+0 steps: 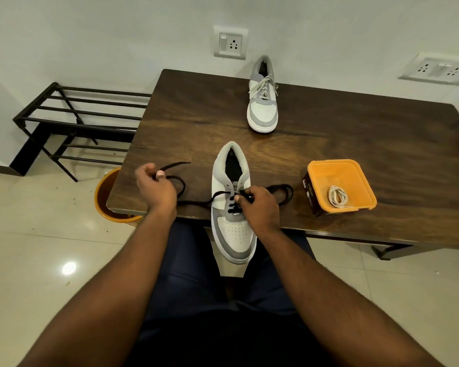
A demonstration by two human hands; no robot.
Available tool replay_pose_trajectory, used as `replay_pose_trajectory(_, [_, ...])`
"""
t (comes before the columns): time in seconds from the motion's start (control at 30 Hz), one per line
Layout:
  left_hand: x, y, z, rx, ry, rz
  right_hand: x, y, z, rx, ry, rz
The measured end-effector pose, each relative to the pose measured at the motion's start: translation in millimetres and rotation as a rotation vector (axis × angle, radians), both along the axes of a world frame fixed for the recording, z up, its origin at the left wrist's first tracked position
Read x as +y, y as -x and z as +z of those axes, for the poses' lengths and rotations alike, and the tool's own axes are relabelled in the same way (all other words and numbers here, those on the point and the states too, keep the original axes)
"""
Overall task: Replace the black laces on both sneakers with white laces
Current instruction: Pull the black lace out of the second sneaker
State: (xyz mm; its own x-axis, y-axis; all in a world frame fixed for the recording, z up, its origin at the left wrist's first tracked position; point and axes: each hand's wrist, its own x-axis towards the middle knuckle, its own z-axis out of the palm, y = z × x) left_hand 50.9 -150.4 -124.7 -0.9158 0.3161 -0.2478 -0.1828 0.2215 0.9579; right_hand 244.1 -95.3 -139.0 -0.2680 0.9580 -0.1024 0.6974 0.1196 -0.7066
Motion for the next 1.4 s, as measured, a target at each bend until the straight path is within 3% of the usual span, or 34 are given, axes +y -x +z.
replay_pose_trajectory(0.1, [-4.5,-5.9,3.4,0.516,0.289,-0.293,-2.7,0.9,0.8,0.03,-0.047,0.026])
replay_pose_trajectory(0.17, [0.2,-20.4,7.0,0.77,0.301,-0.637,-4.1,2.6,0.7,-0.02,-0.182,0.105])
replay_pose_trajectory(0.23, [8.6,-32.1,5.5,0.751,0.36,-0.973,1.0,3.5,1.1,-0.125,-0.346,0.21])
replay_pose_trajectory(0.3, [14.0,-39.5,1.2,0.687,0.48,-1.158,10.3,1.8,7.1,-0.222,-0.397,0.285])
replay_pose_trajectory(0.5, [10.7,-32.3,-4.0,0.426,0.294,-1.101,36.9,-2.3,39.5,-0.558,-0.455,0.533])
replay_pose_trajectory(0.7, [7.6,-26.5,-6.8,0.143,0.128,-0.937,47.2,4.2,49.7,-0.606,-0.356,0.553])
replay_pose_trajectory(0.87, [2.7,-33.7,-14.7,0.229,0.176,-0.991,43.0,19.0,35.7,-0.38,0.063,0.535])
replay_pose_trajectory(1.07, [6.9,-37.8,-12.9,0.359,0.236,-1.028,49.2,23.8,18.6,-0.045,0.157,0.374])
replay_pose_trajectory(1.4, [34.3,-18.6,22.6,0.673,0.62,-1.278,55.4,20.3,17.5,-0.179,0.102,0.48])
